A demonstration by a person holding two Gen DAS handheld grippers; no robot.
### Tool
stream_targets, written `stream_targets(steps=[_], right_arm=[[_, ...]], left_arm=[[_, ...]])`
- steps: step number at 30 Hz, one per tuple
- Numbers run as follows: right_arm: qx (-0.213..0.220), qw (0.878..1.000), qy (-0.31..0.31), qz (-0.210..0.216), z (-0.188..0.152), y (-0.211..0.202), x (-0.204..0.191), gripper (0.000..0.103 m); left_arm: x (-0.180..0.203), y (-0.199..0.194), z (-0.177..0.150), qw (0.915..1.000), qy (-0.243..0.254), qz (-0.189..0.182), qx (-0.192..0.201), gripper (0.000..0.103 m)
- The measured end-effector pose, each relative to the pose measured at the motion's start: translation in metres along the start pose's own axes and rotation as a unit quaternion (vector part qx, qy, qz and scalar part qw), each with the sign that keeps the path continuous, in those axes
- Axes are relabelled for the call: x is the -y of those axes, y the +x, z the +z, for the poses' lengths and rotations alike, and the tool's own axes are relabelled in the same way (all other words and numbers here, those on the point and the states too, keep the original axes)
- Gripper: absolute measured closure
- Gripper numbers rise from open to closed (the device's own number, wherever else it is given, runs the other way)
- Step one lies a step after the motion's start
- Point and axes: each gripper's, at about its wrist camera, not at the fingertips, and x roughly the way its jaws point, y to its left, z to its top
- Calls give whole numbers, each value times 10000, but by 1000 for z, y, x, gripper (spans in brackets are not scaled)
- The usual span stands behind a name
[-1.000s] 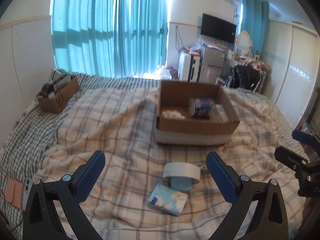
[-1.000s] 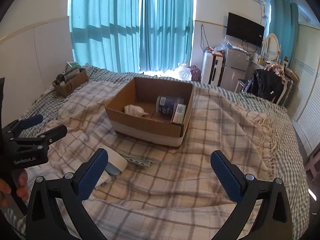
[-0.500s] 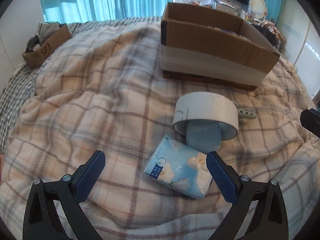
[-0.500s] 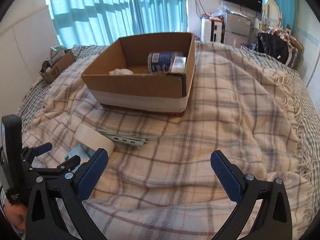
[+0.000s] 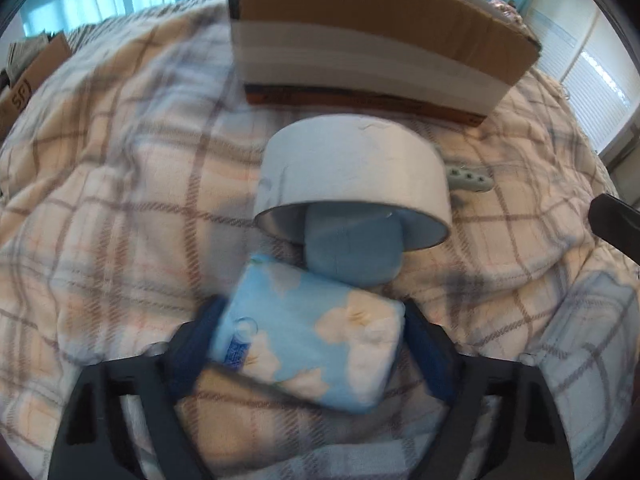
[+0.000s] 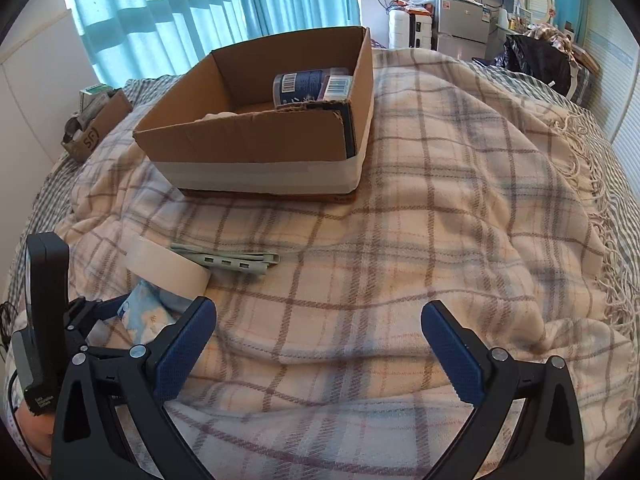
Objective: Organize objects
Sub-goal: 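Grasp the blue floral tissue pack with the left gripper while the right grasps the white tape roll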
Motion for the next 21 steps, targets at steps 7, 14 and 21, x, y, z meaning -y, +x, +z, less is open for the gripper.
stream_targets(steps=[7, 14, 21], right_arm=[[-59, 10000, 26, 37, -3, -2, 1, 0], [172, 9985, -517, -88, 5, -17, -30, 0], [296, 9861, -1589, 381, 11, -8, -94, 2]], left_arm=[[-11, -56, -21, 9974, -225, -486, 473, 18], [-70, -92, 3, 9936, -694, -37, 896, 18], [-137, -71, 14, 9902, -981, 60, 988, 18]])
